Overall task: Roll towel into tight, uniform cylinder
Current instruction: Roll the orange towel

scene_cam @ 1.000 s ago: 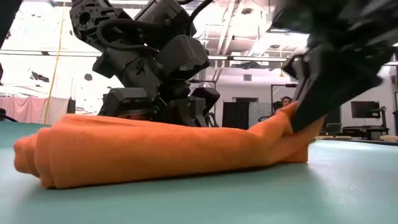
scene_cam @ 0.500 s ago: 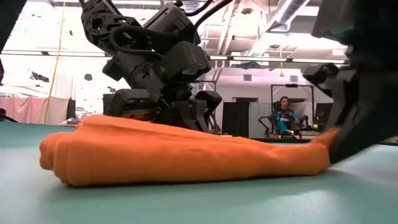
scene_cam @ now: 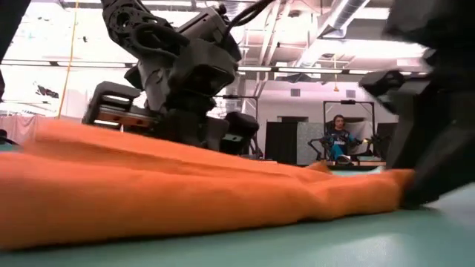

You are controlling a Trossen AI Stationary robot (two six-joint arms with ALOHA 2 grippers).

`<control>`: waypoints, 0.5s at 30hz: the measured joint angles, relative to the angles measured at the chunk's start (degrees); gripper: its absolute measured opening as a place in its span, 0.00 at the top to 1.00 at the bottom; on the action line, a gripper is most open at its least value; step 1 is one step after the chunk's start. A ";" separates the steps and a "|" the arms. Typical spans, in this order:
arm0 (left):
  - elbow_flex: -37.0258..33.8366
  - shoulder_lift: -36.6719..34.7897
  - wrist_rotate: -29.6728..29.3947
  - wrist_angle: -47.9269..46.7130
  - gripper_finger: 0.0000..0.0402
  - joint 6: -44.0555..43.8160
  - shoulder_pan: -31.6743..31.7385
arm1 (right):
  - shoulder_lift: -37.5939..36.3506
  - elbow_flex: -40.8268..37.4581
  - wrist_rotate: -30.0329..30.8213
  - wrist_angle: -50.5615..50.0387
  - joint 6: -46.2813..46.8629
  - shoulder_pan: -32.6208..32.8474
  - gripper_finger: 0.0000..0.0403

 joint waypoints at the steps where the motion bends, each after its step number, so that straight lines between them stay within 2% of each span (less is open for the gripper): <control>1: -0.14 -0.10 -0.05 -0.21 1.00 0.21 -0.07 | 0.00 0.19 0.10 0.18 -0.02 0.38 0.73; 3: -0.13 -0.89 -1.69 -0.84 1.00 1.62 -0.14 | 0.00 0.26 0.19 0.35 -0.14 0.78 0.68; 9: -0.33 -4.61 -12.21 0.50 1.00 5.54 0.12 | 0.13 0.09 2.47 1.42 0.26 0.74 0.53; 15: -0.28 -6.05 -19.01 1.04 1.00 10.75 -0.01 | 0.13 0.05 5.37 7.00 -3.62 1.27 0.48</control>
